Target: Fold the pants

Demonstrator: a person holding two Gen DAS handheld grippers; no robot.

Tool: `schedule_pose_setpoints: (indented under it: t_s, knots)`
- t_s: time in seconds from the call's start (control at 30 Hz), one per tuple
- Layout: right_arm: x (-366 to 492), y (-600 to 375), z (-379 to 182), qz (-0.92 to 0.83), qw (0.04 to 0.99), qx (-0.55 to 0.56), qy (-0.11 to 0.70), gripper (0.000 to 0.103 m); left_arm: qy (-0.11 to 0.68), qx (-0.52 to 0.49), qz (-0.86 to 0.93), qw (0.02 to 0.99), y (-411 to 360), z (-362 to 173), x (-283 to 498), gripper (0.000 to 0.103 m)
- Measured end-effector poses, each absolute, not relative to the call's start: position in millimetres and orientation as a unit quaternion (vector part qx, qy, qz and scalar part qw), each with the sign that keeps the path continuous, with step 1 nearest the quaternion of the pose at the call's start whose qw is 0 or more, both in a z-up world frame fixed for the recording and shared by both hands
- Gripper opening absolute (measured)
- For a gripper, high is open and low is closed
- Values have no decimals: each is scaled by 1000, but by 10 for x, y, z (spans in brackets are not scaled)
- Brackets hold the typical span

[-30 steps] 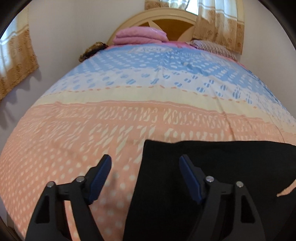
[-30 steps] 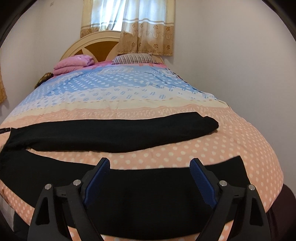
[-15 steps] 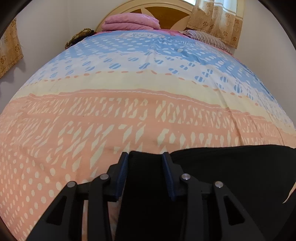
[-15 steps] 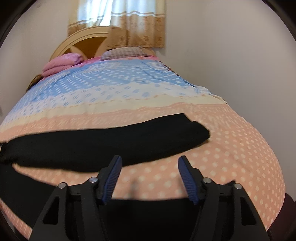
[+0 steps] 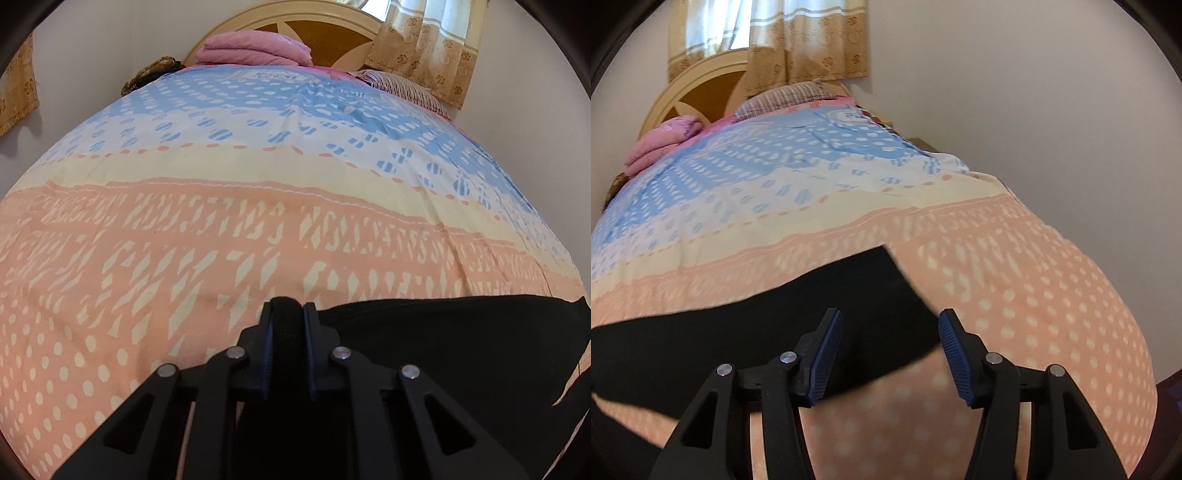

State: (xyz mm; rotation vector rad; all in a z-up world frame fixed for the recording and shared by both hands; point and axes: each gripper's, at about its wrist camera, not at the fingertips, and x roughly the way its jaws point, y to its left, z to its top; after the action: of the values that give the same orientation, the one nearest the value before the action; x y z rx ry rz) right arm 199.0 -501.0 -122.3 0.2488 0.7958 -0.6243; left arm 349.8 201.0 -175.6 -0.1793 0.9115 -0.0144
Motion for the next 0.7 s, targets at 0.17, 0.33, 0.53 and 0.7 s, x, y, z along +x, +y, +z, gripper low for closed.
schedule_pose_setpoints:
  t_s: [0.17, 0.33, 0.53, 0.7]
  knots:
    - [2240, -5346, -1281, -299, 856, 138, 398, 56, 441, -87, -6, 893, 1999, -1778, 3511, 15]
    - [2548, -5570, -1355, -287, 845, 146, 427, 56, 440, -89, -6, 894, 2000, -1790, 3520, 15]
    - [2777, -5689, -1517, -262, 836, 162, 455, 56, 440, -91, -3, 893, 2003, -1803, 3544, 17]
    - [2832, -5674, -1570, -239, 839, 163, 460, 55, 439, -96, 9, 893, 2039, -1805, 3548, 27]
